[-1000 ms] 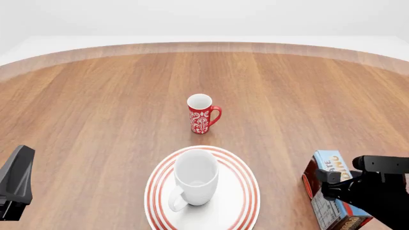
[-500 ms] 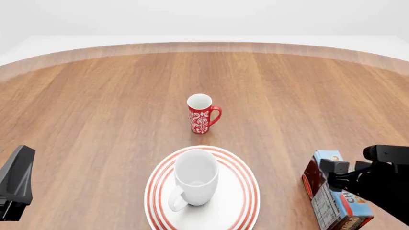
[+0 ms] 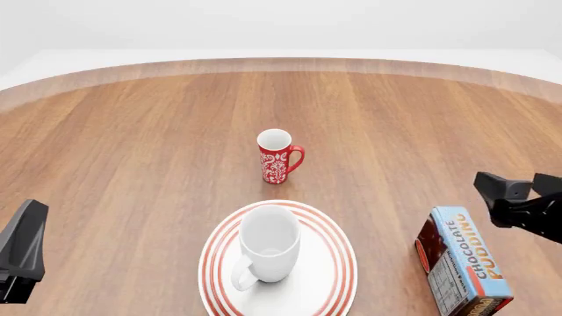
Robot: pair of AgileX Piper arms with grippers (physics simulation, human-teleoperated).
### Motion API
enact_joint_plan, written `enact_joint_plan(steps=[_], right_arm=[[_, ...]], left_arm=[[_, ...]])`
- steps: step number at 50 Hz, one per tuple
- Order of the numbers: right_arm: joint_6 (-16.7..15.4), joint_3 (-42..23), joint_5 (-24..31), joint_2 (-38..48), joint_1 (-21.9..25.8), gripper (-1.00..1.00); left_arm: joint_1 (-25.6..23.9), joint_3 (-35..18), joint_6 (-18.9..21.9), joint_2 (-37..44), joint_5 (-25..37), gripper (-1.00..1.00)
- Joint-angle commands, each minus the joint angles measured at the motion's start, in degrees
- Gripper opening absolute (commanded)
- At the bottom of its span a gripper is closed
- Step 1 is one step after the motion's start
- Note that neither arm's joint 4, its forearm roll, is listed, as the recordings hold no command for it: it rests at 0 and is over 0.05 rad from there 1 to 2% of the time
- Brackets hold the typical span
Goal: Pick up the white mug and put it on the plate, and put the chocolate pudding to the right of the plate.
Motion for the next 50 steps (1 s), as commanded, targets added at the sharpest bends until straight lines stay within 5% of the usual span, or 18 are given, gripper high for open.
enact_joint_plan(steps=[1, 19, 31, 50], right_arm=[[-2.75, -5.34, 4.54, -6.37, -1.71, 1.0], [-7.04, -8.6, 5.22, -15.18, -5.77, 1.0], [-13.41, -8.61, 2.47, -24.53, -6.28, 1.0], [-19.76, -10.76, -8.26, -33.1, -8.12, 1.0]], left_arm=[[-0.01, 0.0, 0.01, 0.0, 0.0, 1.0], [-0.04, 0.0, 0.16, 0.0, -0.02, 1.0], [-0.14, 0.0, 0.56, 0.02, -0.04, 1.0], [-0.69, -0.01, 2.02, -0.01, -0.24, 1.0]])
